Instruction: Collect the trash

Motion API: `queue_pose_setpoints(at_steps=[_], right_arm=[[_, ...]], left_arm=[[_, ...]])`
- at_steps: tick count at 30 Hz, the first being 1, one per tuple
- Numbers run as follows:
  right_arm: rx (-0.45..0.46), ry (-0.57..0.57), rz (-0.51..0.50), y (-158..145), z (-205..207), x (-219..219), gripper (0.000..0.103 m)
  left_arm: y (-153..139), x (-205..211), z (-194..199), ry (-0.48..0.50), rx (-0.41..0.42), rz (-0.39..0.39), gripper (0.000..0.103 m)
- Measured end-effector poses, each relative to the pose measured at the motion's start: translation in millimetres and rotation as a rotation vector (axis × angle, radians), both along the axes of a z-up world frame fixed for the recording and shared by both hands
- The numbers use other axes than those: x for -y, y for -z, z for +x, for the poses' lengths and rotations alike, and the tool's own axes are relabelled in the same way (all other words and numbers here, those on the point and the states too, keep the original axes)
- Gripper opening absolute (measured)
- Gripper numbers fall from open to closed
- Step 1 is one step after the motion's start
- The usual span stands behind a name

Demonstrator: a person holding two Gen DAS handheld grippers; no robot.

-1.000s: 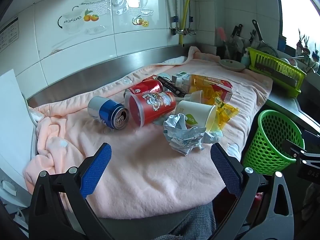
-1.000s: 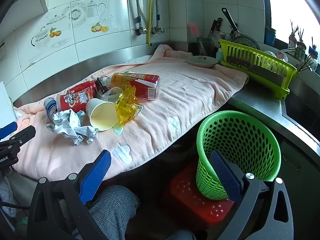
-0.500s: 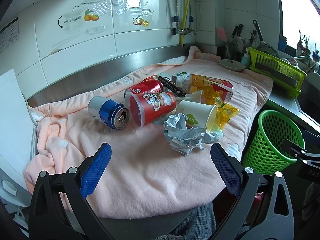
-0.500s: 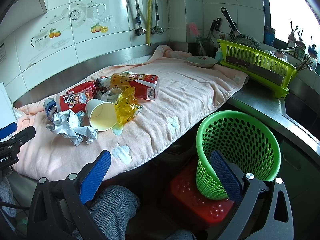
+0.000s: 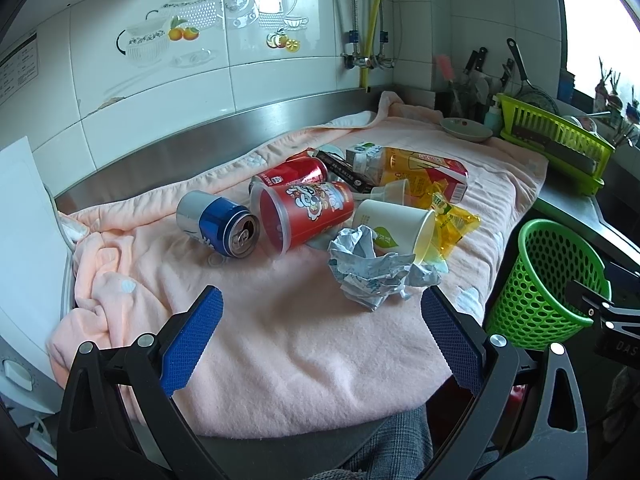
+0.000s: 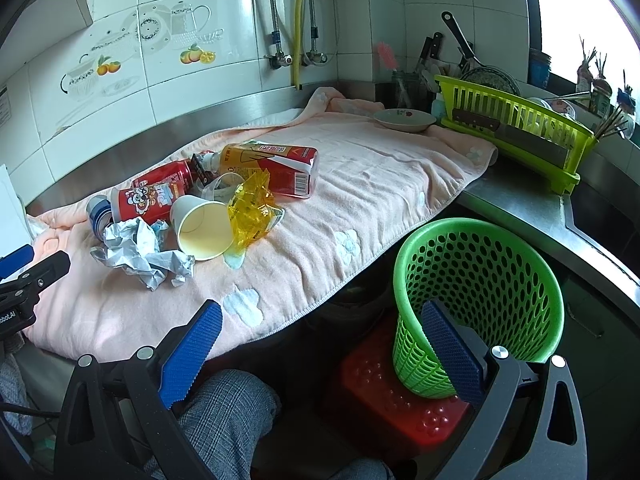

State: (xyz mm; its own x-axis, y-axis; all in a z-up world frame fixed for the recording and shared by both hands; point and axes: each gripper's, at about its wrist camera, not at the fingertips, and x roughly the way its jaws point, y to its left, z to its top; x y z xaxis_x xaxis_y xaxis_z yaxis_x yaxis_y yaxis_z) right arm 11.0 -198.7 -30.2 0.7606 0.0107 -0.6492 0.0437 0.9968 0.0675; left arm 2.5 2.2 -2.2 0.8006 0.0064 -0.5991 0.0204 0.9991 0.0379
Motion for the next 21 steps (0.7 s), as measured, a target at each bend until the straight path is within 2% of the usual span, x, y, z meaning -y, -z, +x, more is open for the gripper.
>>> queue_pose_setpoints(at_steps=[21], right_arm=[[-0.008, -0.004, 0.009, 5.6, 5.6, -1.4, 0.097]], left_arm=[[7.5, 0.1, 6.8, -0.006, -0.016, -0.002, 0.098]])
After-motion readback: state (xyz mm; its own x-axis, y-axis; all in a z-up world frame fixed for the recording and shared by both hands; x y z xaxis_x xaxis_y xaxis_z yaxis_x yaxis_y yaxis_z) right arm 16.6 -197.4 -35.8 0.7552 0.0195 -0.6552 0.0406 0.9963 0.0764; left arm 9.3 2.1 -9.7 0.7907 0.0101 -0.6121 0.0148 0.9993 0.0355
